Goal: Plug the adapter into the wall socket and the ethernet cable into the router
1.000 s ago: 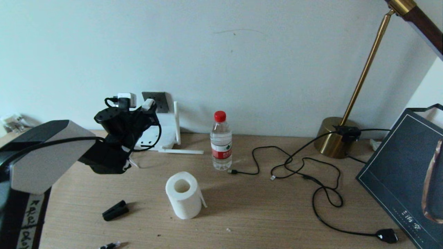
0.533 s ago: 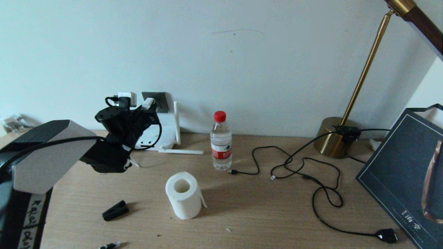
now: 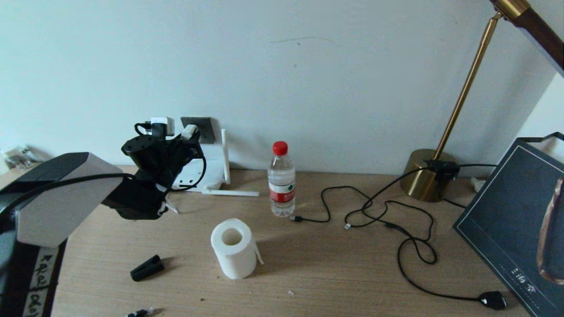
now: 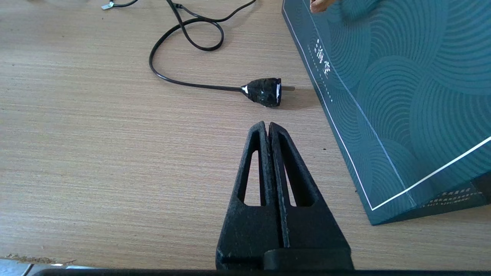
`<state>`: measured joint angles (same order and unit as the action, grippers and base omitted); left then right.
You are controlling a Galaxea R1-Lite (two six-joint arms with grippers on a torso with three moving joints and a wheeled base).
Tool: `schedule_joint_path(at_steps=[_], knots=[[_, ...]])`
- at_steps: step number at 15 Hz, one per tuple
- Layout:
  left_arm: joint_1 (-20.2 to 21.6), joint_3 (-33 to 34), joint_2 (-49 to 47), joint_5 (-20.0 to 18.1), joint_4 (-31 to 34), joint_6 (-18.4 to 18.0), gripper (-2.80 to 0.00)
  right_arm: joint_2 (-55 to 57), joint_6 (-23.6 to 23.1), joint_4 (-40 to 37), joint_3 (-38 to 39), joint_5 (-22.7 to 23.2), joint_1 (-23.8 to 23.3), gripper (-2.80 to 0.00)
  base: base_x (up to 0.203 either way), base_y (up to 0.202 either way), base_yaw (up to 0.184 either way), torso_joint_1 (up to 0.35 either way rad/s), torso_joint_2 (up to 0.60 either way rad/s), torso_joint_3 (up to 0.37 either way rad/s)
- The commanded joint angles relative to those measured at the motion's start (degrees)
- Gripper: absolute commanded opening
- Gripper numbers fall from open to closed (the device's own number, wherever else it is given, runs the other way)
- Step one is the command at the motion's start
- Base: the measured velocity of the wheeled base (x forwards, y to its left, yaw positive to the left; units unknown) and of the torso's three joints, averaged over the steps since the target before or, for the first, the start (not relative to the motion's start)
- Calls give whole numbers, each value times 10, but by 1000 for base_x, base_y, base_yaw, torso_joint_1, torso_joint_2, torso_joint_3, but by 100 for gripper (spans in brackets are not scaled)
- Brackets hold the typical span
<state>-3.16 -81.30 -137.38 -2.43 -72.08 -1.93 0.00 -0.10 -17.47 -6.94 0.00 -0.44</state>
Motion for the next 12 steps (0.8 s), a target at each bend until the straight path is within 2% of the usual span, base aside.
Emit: schedule_joint_path(at_steps=[1,12], knots=[[0,-2,0,0,-3,0,-280,0,-1,-1,0,0,0,-280,0,0,0,0,0,0],[2,-4,-2,0,10,0,-280,1,0,-1,0,0,0,-280,0,0,0,0,0,0]])
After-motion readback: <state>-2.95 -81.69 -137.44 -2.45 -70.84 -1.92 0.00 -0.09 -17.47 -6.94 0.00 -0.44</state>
